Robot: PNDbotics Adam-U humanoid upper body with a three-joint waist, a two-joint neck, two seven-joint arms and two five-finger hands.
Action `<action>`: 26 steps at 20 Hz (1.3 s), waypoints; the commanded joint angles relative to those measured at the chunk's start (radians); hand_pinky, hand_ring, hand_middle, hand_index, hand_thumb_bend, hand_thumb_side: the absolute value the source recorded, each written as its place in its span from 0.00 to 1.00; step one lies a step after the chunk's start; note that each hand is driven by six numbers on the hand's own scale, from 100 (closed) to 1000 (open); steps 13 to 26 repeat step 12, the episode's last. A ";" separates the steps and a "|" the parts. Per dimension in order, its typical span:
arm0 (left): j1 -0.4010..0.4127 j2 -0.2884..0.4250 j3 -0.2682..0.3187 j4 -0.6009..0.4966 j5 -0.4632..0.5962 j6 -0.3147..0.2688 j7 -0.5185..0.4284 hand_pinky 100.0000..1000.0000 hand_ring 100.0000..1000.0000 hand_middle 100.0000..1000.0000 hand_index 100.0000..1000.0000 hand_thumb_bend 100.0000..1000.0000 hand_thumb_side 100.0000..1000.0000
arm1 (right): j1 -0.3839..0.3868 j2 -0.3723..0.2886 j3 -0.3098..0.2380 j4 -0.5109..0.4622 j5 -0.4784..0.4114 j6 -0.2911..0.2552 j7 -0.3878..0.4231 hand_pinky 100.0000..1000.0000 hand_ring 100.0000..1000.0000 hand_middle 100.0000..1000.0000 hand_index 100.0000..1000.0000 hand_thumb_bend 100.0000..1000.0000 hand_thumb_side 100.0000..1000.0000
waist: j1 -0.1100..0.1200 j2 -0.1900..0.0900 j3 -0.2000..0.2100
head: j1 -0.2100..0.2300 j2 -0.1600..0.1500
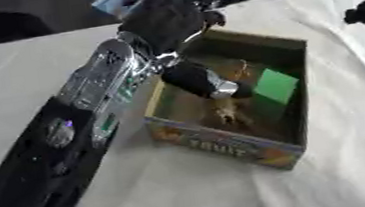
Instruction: Pick up objects on the table and place them in the box.
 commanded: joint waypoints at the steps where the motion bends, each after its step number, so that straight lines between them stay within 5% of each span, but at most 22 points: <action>1: -0.006 0.027 0.034 -0.076 0.039 0.046 0.095 0.86 0.89 1.00 0.86 0.77 1.00 | -0.008 -0.009 -0.009 -0.020 -0.005 -0.002 -0.005 0.76 0.56 0.53 0.91 0.19 1.00 | -0.006 -0.027 0.004 | -0.007 -0.013; 7: 0.074 0.053 0.074 -0.275 0.269 0.167 0.445 0.76 0.81 1.00 0.86 0.50 1.00 | -0.004 -0.010 -0.016 -0.020 -0.002 -0.005 -0.011 0.76 0.56 0.53 0.91 0.19 1.00 | -0.012 -0.025 0.018 | -0.030 -0.015; 12: 0.155 0.051 0.050 -0.415 0.501 0.223 0.584 0.72 0.79 1.00 0.87 0.38 1.00 | -0.006 -0.014 -0.024 -0.020 0.000 -0.012 -0.023 0.76 0.56 0.53 0.91 0.19 1.00 | -0.017 -0.024 0.027 | -0.027 -0.013; 26: 0.155 0.051 0.050 -0.415 0.501 0.223 0.584 0.72 0.79 1.00 0.87 0.38 1.00 | -0.006 -0.014 -0.024 -0.020 0.000 -0.012 -0.023 0.76 0.56 0.53 0.91 0.19 1.00 | -0.017 -0.024 0.027 | -0.027 -0.013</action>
